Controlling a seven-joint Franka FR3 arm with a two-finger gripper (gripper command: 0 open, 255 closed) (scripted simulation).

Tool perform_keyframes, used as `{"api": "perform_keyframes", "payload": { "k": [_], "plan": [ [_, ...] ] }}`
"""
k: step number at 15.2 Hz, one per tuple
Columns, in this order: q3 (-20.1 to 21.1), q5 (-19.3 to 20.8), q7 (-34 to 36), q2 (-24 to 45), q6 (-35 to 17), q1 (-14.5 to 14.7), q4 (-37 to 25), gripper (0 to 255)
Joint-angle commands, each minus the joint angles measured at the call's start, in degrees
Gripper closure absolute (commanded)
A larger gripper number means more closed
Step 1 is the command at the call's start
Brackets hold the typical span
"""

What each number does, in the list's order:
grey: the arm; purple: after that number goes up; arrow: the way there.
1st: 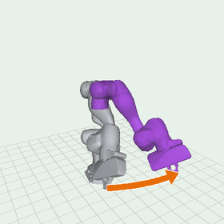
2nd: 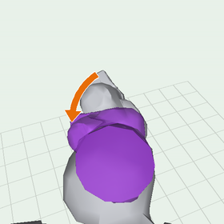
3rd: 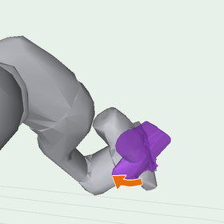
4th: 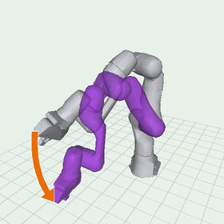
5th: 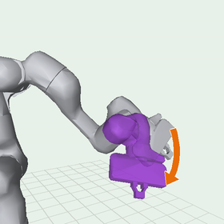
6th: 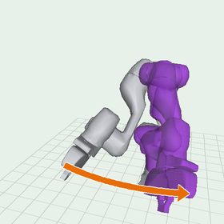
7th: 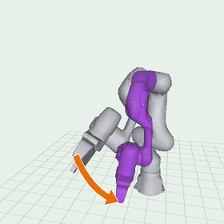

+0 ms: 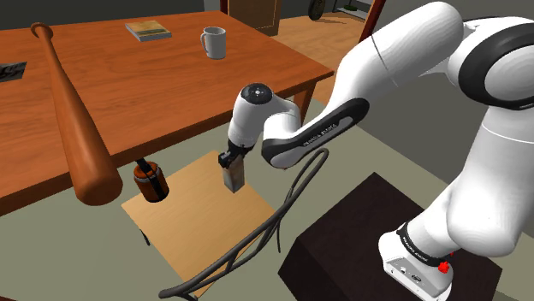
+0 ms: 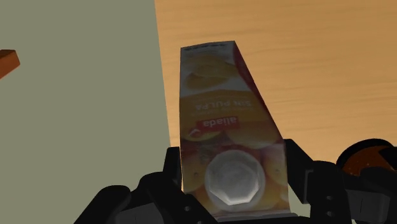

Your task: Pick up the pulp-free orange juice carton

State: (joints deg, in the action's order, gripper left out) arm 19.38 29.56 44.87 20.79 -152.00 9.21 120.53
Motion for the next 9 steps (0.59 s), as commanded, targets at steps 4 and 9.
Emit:
{"api": "perform_keyframes", "payload": {
  "k": [4, 9],
  "plan": [
    [1.8, -3.1, -2.5, -3.0, 2.8, -1.2, -0.1, 255],
    [2.7, -5.0, -4.1, -4.7, 4.5, -1.8, -0.4, 255]
  ]
}}
